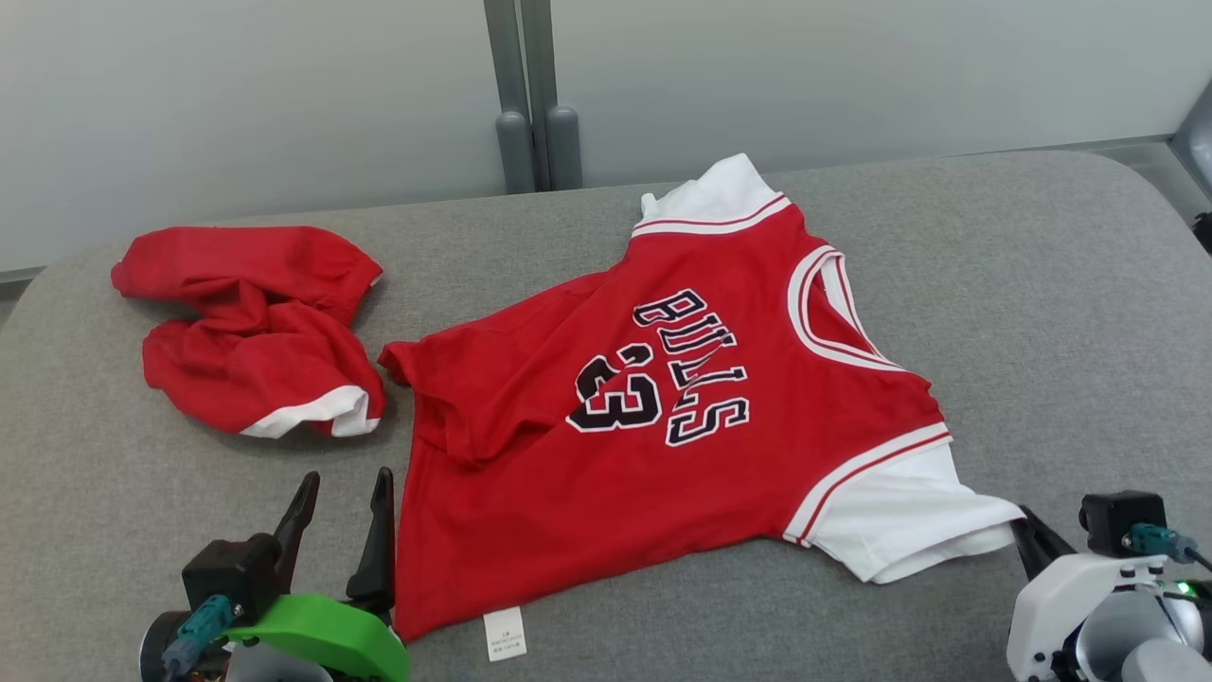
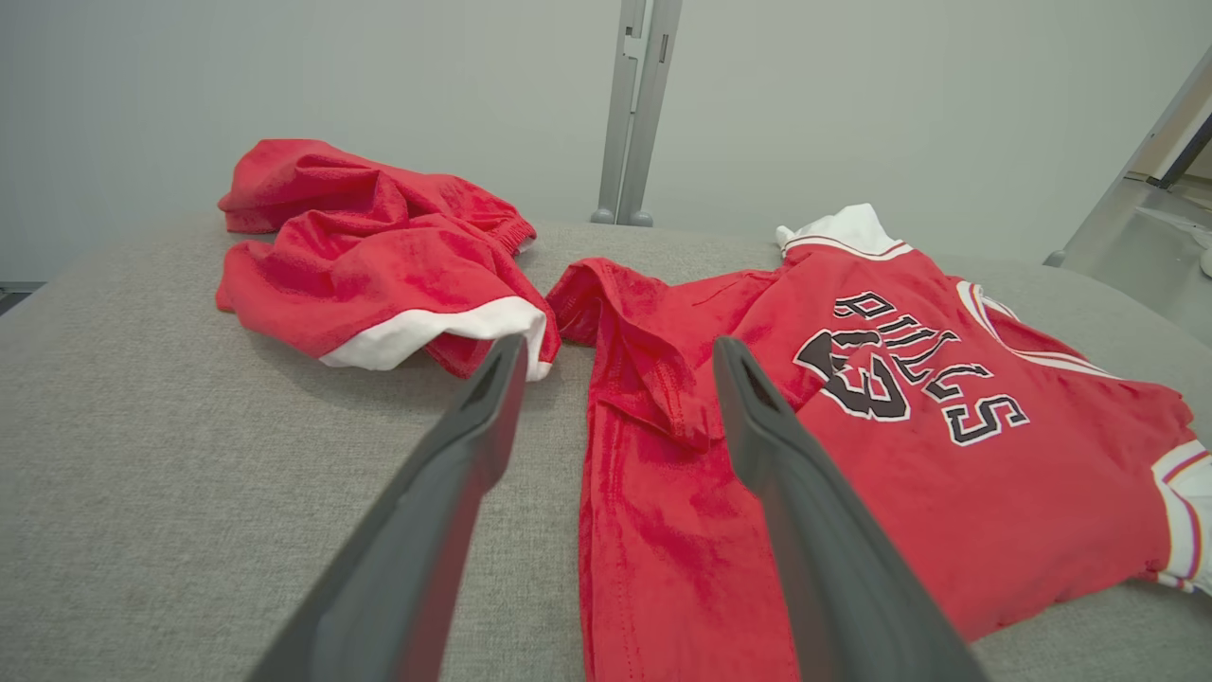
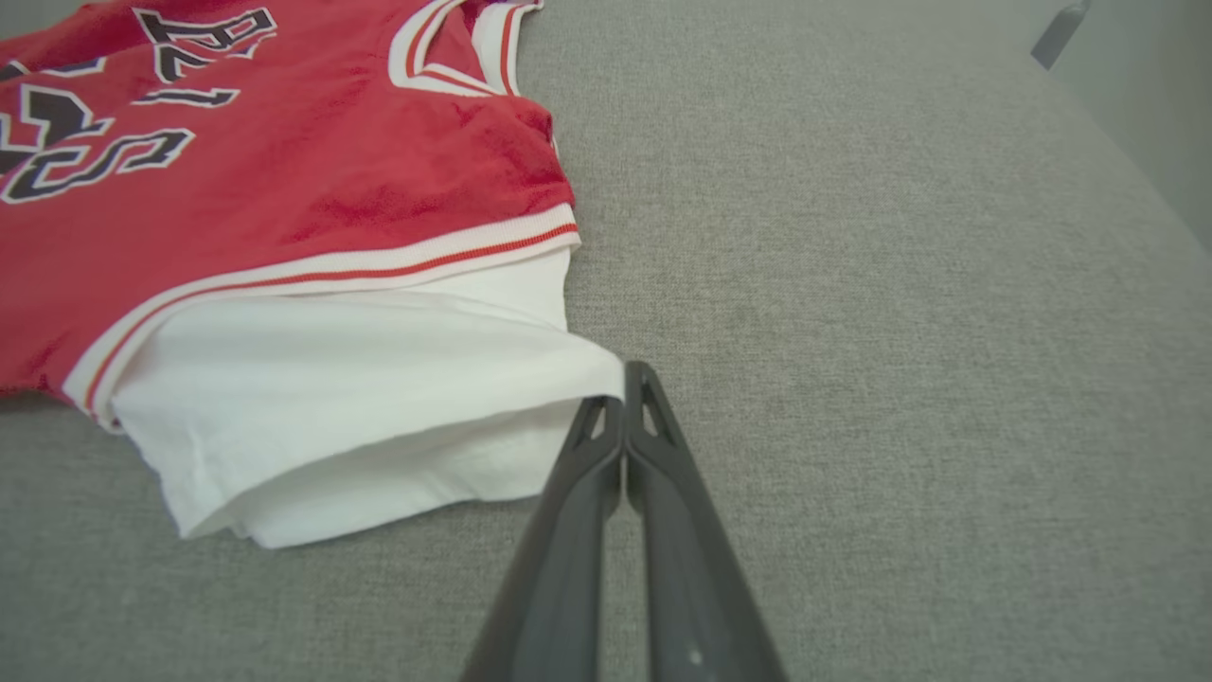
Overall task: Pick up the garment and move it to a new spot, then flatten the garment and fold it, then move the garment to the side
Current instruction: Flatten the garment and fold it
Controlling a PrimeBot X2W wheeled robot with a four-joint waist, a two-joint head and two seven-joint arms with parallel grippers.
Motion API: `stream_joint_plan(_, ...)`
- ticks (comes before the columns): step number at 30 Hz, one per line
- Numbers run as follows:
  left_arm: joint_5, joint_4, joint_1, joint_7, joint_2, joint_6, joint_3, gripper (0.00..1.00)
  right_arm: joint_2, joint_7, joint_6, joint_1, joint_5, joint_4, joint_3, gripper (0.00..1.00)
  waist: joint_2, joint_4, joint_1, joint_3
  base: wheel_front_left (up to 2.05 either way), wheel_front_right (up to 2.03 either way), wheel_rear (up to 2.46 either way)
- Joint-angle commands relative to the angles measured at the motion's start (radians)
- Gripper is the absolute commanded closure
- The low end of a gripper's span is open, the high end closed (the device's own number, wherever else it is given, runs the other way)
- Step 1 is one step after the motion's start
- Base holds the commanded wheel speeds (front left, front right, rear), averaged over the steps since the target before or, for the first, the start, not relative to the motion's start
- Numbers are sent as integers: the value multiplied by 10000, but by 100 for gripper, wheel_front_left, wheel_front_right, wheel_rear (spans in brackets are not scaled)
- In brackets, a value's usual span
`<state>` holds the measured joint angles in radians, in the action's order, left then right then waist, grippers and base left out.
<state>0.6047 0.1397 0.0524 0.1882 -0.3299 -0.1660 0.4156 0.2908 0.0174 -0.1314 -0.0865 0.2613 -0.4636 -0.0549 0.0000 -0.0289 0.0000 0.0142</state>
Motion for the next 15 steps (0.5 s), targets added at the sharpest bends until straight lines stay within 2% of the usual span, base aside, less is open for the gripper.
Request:
stream_joint_plan(1,-15,63,7,72,-14,35,-31,0,-159,116,14,353,-148,275,148,100,0,-106,0,8,0,0,0)
stream_joint_plan(3,-4,93,40,87,-16,30,-31,0,-325,289,14,712,-354,740,390,98,0,-154,0,21,0,0,0)
stream_joint_plan(5,-2,104,56,91,-27,34,-24,0,-568,466,14,1061,-496,1125,603,84,0,-200,0,40,0,0,0)
stream_joint_plan(7,9,120,63,86,-39,28,-9,0,-739,714,14,1412,-599,1375,789,64,0,-233,0,44,0,0,0)
stream_joint_plan(8,14,124,66,79,-40,20,-6,0,-807,822,14,1536,-644,1486,871,51,0,-244,0,44,0,0,0)
stream_joint_plan(9,23,126,73,71,-40,5,-2,0,-886,953,14,1639,-688,1603,973,0,0,-258,0,44,0,0,0)
stream_joint_plan(15,60,174,103,60,-62,16,31,0,-1033,1632,14,2019,-897,2091,1374,0,0,-276,0,-29,0,0,0)
